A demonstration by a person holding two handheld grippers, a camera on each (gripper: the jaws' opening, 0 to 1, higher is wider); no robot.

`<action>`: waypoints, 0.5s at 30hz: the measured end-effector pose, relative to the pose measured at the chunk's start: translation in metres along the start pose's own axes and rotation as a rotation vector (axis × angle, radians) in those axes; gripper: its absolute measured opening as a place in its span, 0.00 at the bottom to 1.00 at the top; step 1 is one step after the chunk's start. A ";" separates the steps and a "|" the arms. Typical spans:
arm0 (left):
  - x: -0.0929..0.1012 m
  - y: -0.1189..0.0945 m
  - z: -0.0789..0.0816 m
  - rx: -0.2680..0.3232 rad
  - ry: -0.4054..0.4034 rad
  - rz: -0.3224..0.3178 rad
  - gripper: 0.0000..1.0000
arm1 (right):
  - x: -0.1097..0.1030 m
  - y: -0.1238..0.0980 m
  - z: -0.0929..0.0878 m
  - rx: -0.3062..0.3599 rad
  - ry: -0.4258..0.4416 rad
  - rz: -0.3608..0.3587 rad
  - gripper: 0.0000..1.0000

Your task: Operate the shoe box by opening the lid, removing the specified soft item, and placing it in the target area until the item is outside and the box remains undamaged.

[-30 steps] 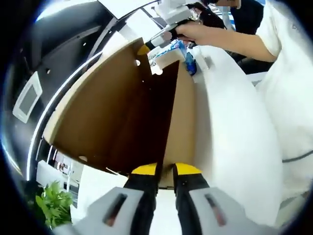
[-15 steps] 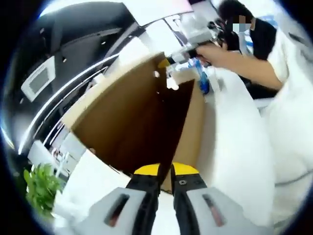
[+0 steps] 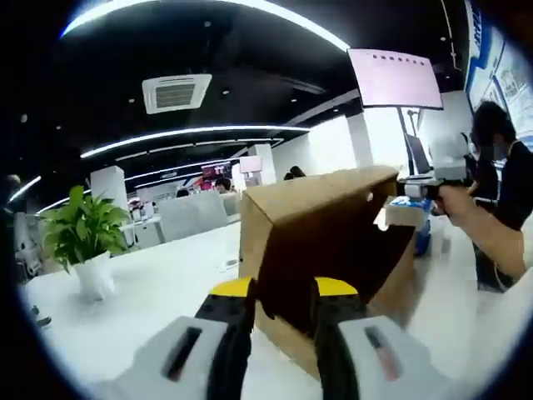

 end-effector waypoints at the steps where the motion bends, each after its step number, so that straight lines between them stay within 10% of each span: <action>1: -0.003 0.000 0.003 0.002 0.008 0.020 0.26 | 0.000 0.000 0.000 0.000 0.001 0.000 0.00; 11: 0.007 -0.003 0.020 0.047 0.028 0.010 0.25 | -0.002 -0.003 -0.007 -0.004 0.000 -0.001 0.00; 15: 0.019 -0.003 0.019 0.048 -0.002 -0.103 0.34 | -0.002 -0.002 -0.010 -0.009 -0.011 -0.002 0.00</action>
Point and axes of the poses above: the point that each gripper's makers call its tool centre point, and the gripper's own axes: y roughly forward along the fingers, x roughly to its right, z roughly out of its top, the point moved 5 cm from there along -y, roughly backward along the fingers, and after that the axes turned 15 degrees about -x, right-handed, at the moved point
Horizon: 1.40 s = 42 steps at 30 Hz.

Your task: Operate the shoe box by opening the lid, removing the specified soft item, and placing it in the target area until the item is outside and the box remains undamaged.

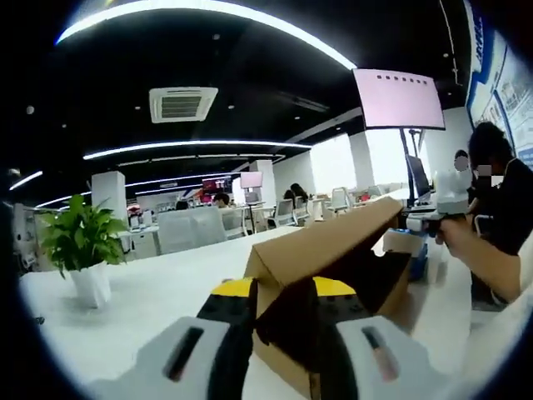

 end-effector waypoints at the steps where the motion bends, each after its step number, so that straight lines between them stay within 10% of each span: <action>1: 0.000 -0.001 0.000 0.002 -0.002 -0.003 0.36 | 0.000 -0.001 0.000 0.003 -0.002 -0.003 0.00; 34: -0.014 0.000 -0.012 0.000 -0.203 -0.021 0.30 | -0.011 -0.002 -0.013 0.006 -0.116 0.058 0.02; 42: -0.018 0.000 -0.014 0.003 -0.205 -0.025 0.30 | -0.011 -0.005 -0.013 -0.004 -0.064 0.223 0.09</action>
Point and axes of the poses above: the point that each gripper's makers call its tool centre point, and the gripper's own axes: y roughly forward along the fingers, x roughly to its right, z roughly out of its top, the point moved 5 cm from there along -y, roughly backward along the fingers, and after that the axes turned 15 degrees about -x, right-handed, at the moved point
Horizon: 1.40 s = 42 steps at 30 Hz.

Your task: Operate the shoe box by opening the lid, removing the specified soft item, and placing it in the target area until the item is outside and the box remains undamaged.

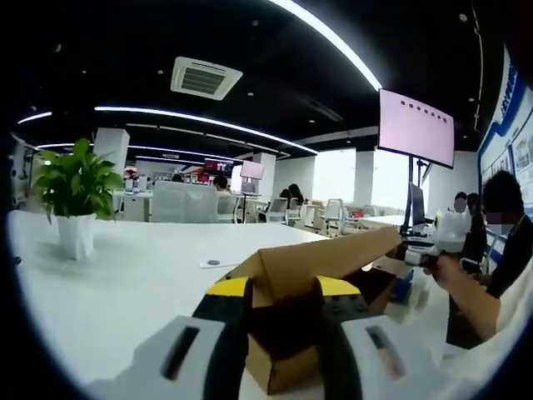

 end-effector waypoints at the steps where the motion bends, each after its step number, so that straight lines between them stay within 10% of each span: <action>1: 0.000 0.000 0.001 0.001 -0.003 0.001 0.30 | -0.001 -0.001 0.000 -0.004 -0.001 0.021 0.10; 15: -0.004 0.002 -0.003 -0.012 -0.012 0.004 0.30 | -0.026 -0.014 0.005 -0.028 0.103 0.411 0.62; 24: -0.004 0.003 -0.011 -0.033 0.027 0.012 0.29 | -0.021 -0.012 0.003 -0.042 0.276 0.432 0.58; 42: -0.016 0.004 -0.033 -0.083 0.036 0.068 0.29 | -0.043 -0.007 -0.014 -0.105 0.094 0.313 0.52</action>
Point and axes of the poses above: the point that each gripper's makers call its tool centre point, and the gripper's own axes: y roughly forward along the fingers, x roughly to its right, z roughly out of its top, the point moved 5 cm from there along -y, roughly backward along the fingers, and after that the axes turned 15 degrees about -x, right-handed, at the moved point
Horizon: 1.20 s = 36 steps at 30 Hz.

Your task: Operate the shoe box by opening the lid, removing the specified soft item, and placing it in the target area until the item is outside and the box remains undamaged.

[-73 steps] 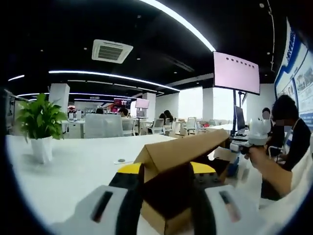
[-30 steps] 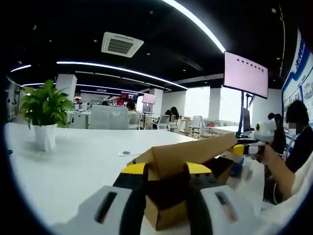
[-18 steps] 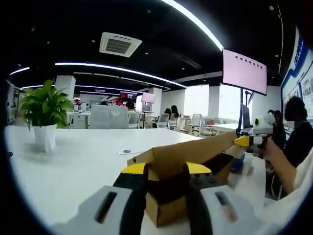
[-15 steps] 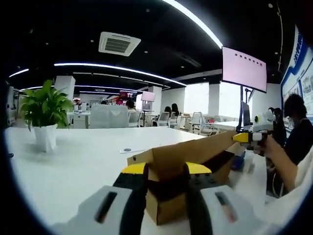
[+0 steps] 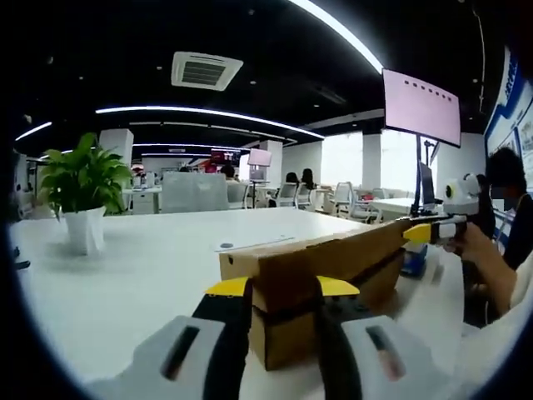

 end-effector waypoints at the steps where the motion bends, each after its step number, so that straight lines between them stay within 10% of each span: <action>1: 0.000 0.001 -0.003 -0.006 0.005 0.004 0.29 | 0.000 0.000 -0.001 0.001 -0.004 -0.001 0.52; 36: 0.004 -0.001 -0.026 0.055 0.170 0.049 0.28 | -0.003 -0.008 -0.021 -0.050 -0.152 -0.044 0.48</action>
Point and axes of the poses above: the point that each gripper's makers call its tool centre point, and the gripper's own axes: y roughly forward along the fingers, x roughly to its right, z roughly out of its top, the point moved 5 cm from there along -y, roughly backward along the fingers, and after that the axes turned 15 degrees about -x, right-handed, at the moved point
